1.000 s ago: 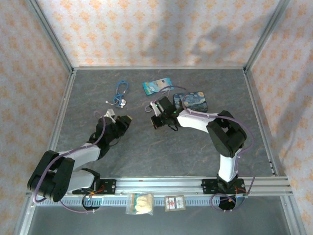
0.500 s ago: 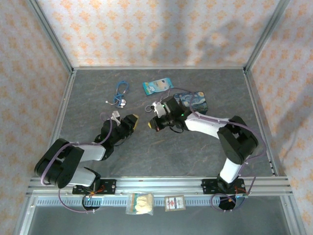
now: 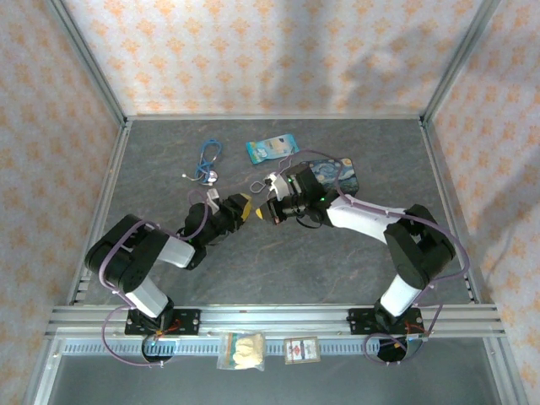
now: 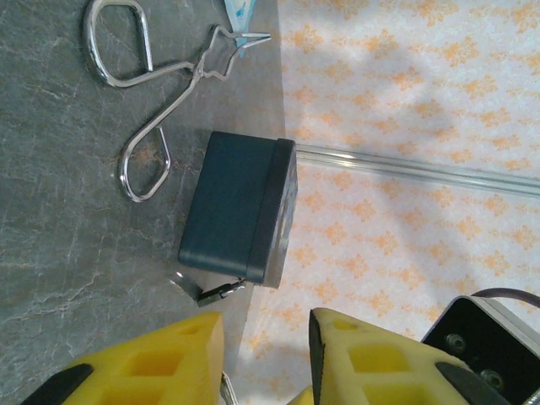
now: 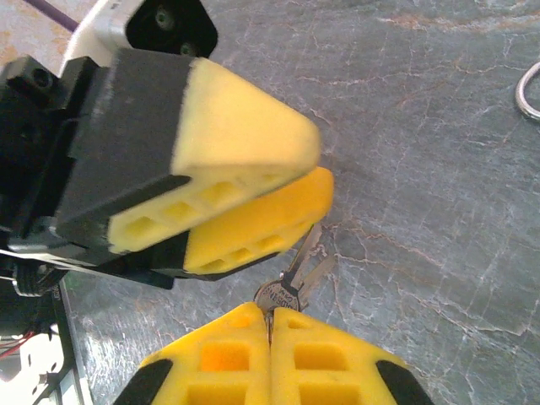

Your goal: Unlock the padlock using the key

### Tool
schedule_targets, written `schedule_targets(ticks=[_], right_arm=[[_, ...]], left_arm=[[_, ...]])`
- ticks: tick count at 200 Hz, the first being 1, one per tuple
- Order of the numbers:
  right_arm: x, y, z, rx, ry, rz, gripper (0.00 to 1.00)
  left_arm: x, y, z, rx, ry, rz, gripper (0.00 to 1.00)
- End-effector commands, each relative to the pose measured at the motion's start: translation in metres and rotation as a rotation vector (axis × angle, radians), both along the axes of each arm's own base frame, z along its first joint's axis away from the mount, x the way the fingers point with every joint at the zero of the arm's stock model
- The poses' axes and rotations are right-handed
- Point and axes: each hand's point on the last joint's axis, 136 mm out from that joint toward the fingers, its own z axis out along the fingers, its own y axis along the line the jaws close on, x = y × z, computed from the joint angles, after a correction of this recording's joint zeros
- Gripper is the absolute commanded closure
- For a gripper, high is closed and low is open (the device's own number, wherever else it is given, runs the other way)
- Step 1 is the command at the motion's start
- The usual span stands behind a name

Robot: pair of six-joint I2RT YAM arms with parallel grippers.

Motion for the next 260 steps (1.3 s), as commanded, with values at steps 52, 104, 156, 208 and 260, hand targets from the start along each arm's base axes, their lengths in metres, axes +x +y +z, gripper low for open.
schedule_targets(ticks=[52, 104, 156, 208, 260], right_arm=[[0.000, 0.003, 0.021, 0.056, -0.062, 0.012, 1.00], [0.000, 0.004, 0.014, 0.043, -0.054, 0.020, 1.00], [0.003, 0.001, 0.020, 0.038, -0.082, 0.006, 1.00], [0.011, -0.018, 0.064, 0.091, -0.192, -0.112, 0.40], [0.002, -0.027, 0.107, 0.332, -0.151, -0.123, 0.39]], left_arm=[[0.008, -0.020, 0.016, -0.062, -0.040, -0.057, 0.71], [0.008, -0.020, 0.015, -0.052, -0.037, -0.058, 0.88], [0.010, -0.021, 0.015, -0.013, -0.045, -0.066, 1.00], [0.013, -0.012, 0.039, 0.187, -0.210, -0.063, 1.00], [0.010, -0.014, 0.116, 0.258, -0.552, -0.110, 1.00]])
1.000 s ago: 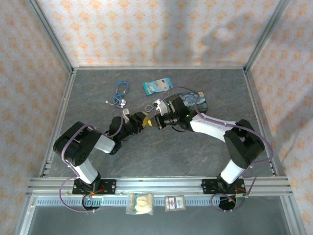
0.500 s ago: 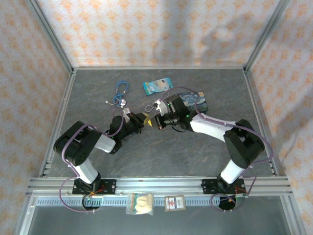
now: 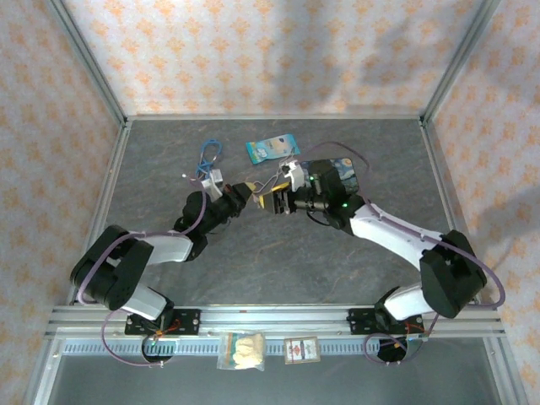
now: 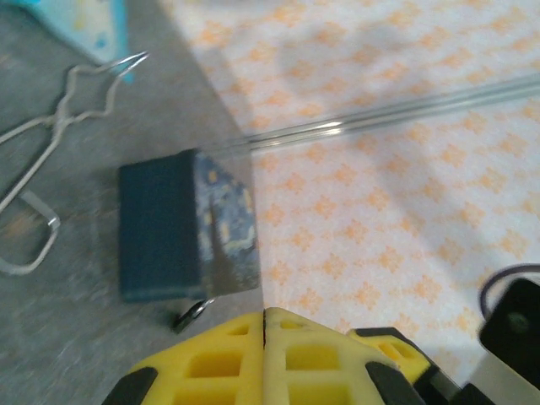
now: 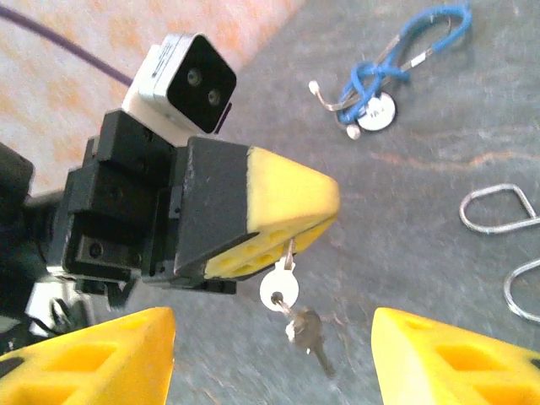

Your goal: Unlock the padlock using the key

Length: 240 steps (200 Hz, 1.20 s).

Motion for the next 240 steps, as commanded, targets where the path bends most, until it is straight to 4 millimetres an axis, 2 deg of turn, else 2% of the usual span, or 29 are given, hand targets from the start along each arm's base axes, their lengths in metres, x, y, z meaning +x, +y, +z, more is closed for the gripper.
schedule_targets(ticks=[1, 19, 61, 121, 164, 203, 240], right_arm=[[-0.004, 0.001, 0.024, 0.155, 0.011, 0.014, 0.39], [-0.009, 0.001, 0.038, 0.250, 0.012, 0.036, 0.40], [-0.020, 0.000, 0.062, 0.379, 0.012, 0.065, 0.43], [-0.021, 0.007, 0.062, 0.462, 0.037, 0.105, 0.50], [-0.020, 0.017, 0.048, 0.435, 0.065, 0.123, 0.53], [-0.022, 0.023, 0.047, 0.445, 0.068, 0.143, 0.65], [-0.024, 0.023, 0.047, 0.445, 0.063, 0.153, 0.89]], left_arm=[[-0.002, -0.002, 0.045, 0.052, -0.224, -0.044, 1.00], [-0.009, -0.002, 0.067, 0.036, -0.323, -0.070, 1.00], [-0.025, -0.006, 0.092, 0.012, -0.448, -0.118, 1.00], [-0.036, -0.012, 0.104, -0.026, -0.492, -0.150, 1.00], [-0.039, -0.013, 0.107, -0.045, -0.496, -0.146, 1.00], [-0.037, -0.014, 0.106, -0.049, -0.488, -0.138, 1.00], [-0.037, -0.015, 0.106, -0.060, -0.480, -0.132, 1.00]])
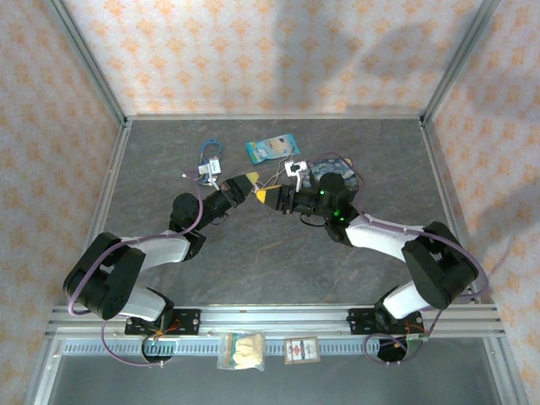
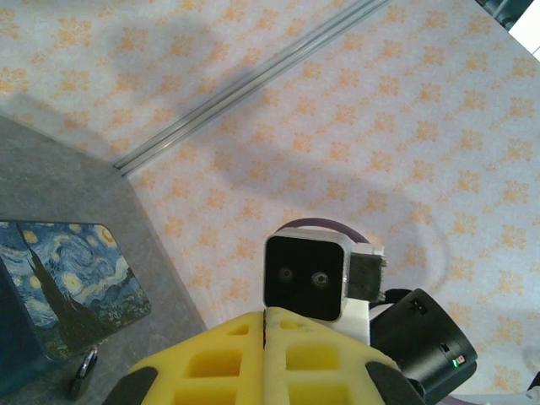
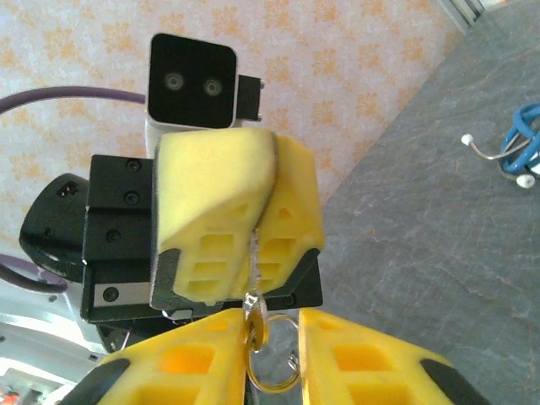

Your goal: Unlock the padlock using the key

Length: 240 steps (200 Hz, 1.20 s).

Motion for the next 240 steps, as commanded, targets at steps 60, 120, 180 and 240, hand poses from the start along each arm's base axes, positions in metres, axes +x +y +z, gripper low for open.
schedule_targets(ticks=[60, 120, 180, 240], right_arm=[[0.000, -0.003, 0.000, -0.114, -0.110, 0.008, 1.00], [-0.005, -0.007, -0.007, -0.202, -0.114, 0.067, 1.00], [-0.006, -0.006, -0.005, -0.206, -0.121, 0.084, 1.00], [-0.002, -0.005, -0.003, -0.190, -0.119, 0.076, 1.00]], left_arm=[[-0.005, 0.009, 0.014, -0.001, -0.029, 0.051, 0.32], [0.007, 0.002, -0.015, 0.270, 0.036, 0.045, 0.37], [0.003, -0.010, -0.019, 0.306, 0.029, -0.040, 0.60], [-0.007, -0.009, -0.018, 0.296, 0.024, -0.058, 0.75]])
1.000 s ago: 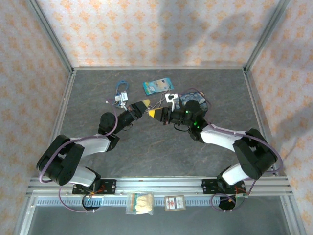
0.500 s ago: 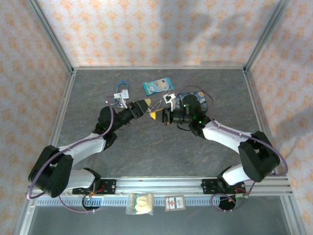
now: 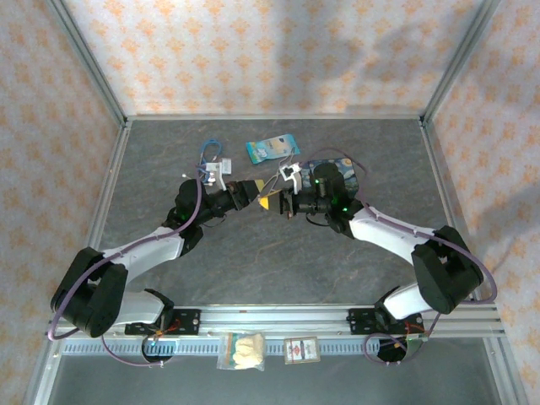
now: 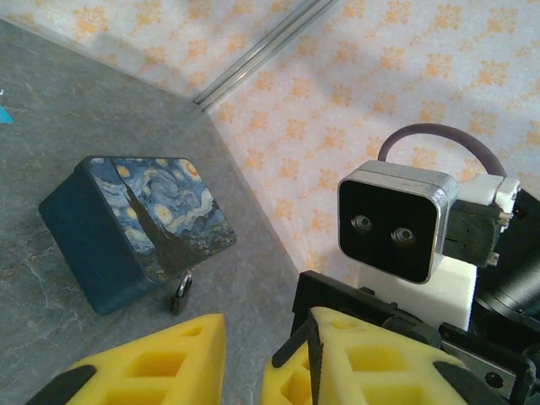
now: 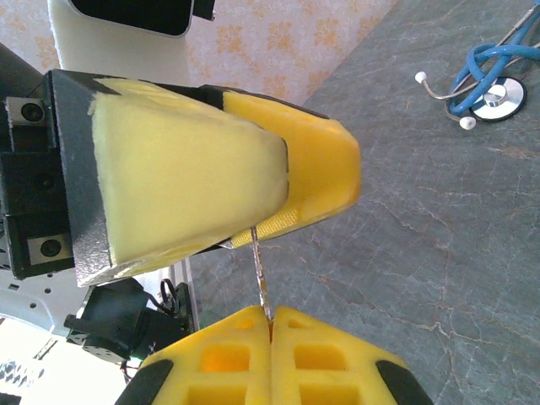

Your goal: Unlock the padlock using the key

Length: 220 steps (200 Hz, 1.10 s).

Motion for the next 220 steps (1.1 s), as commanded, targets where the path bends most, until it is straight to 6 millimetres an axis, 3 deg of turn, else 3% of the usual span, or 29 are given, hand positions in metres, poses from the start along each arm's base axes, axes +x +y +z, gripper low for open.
schedule_targets(ticks=[1, 14, 34, 55, 79, 94, 124, 220], right_arm=[[0.003, 0.003, 0.025, 0.049, -0.061, 0.015, 1.00], [0.004, 0.003, 0.027, 0.051, -0.063, 0.011, 1.00], [0.005, 0.003, 0.029, 0.055, -0.066, 0.006, 1.00], [0.008, 0.002, 0.032, 0.060, -0.064, -0.010, 1.00], [0.011, -0.007, 0.043, 0.114, -0.085, -0.084, 0.74], [0.008, -0.014, 0.053, 0.195, -0.093, -0.123, 0.65], [0.000, -0.021, 0.068, 0.346, -0.075, -0.131, 0.65], [-0.008, -0.007, 0.064, 0.419, -0.013, -0.045, 0.65]], left_arm=[[-0.006, 0.000, 0.014, -0.008, -0.050, -0.026, 0.75], [-0.007, 0.000, 0.014, -0.007, -0.050, -0.028, 0.82], [-0.008, 0.000, 0.014, -0.004, -0.050, -0.029, 1.00], [-0.006, 0.002, 0.016, -0.014, -0.046, -0.016, 1.00], [-0.003, 0.007, 0.023, -0.073, -0.038, 0.024, 1.00], [-0.004, 0.010, 0.031, -0.144, -0.038, 0.039, 1.00], [-0.007, 0.013, 0.043, -0.248, -0.045, 0.054, 1.00], [-0.012, 0.009, 0.050, -0.320, -0.046, 0.058, 1.00]])
